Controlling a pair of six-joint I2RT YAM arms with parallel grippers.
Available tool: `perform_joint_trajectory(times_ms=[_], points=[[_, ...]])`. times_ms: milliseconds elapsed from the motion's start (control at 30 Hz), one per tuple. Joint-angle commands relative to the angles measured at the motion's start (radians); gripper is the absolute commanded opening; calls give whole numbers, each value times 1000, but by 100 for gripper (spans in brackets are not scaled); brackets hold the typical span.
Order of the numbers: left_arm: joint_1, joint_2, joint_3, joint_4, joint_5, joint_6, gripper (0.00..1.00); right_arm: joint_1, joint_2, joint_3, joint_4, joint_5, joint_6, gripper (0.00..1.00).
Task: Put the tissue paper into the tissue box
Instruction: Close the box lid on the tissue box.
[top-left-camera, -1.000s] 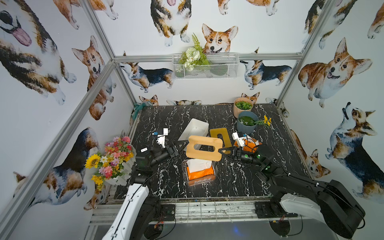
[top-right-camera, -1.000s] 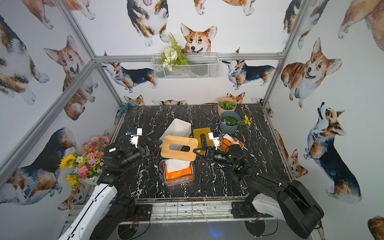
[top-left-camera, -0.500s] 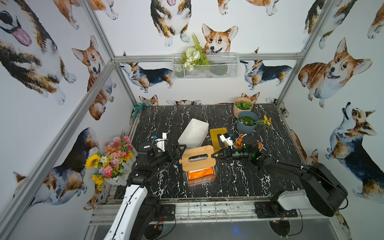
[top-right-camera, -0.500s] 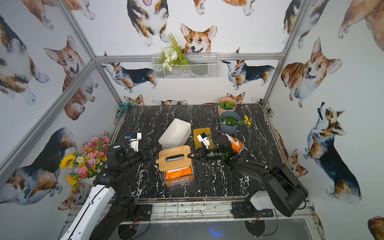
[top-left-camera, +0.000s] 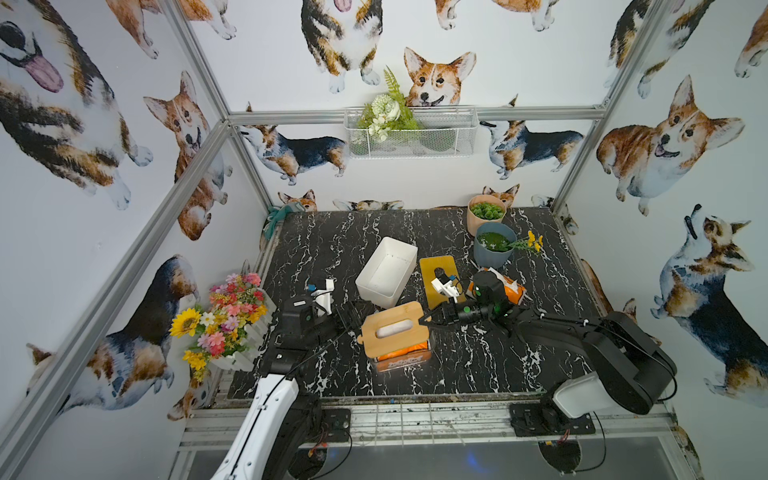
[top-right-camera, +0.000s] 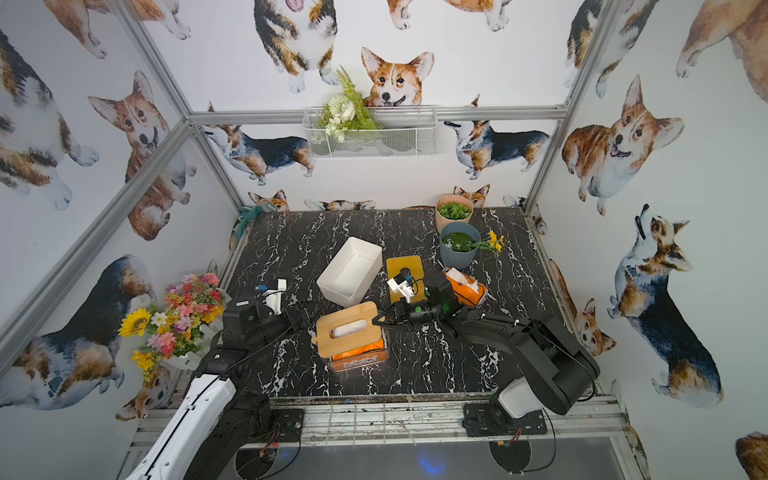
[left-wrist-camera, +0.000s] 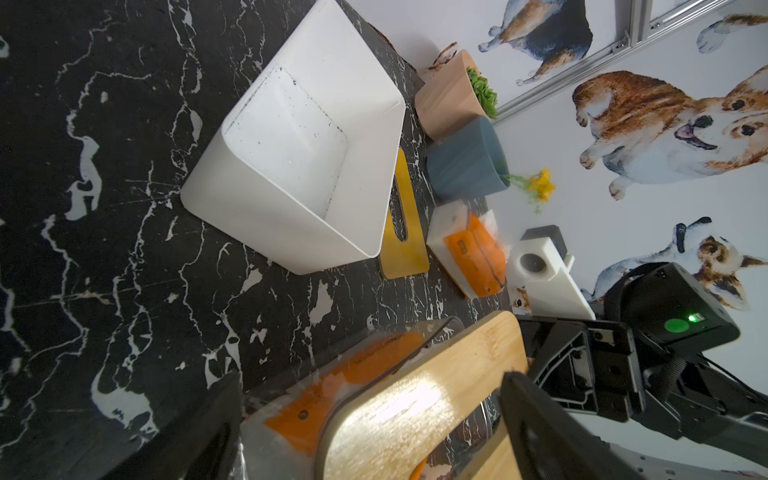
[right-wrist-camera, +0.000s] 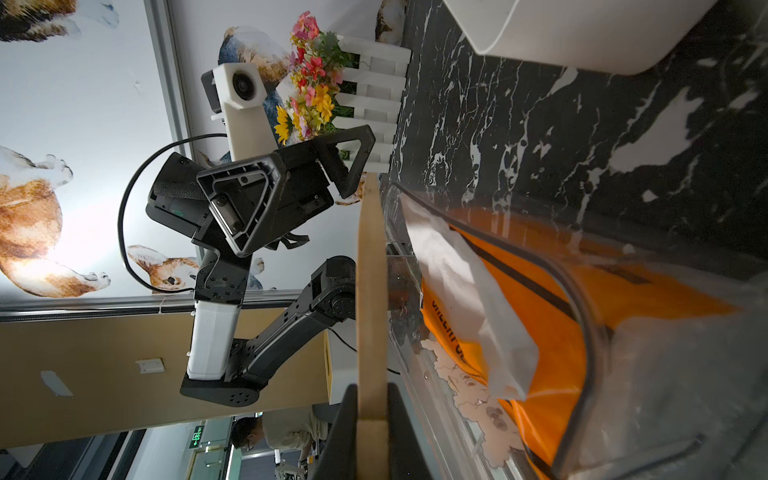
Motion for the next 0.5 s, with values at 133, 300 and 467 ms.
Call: perform_joint_trajectory(times_ms=[133,300,467], points=[[1,-40,-38,26,-14,-34,100,0,4,-28,12,-4,-30,0],[1,-71,-61,25,-19,-52,100,-8,-1,-34,10,-4,-30,0],[1,-63,-62,26,-7,-63,100,-12,4,-37,-2,-3,-34,0]])
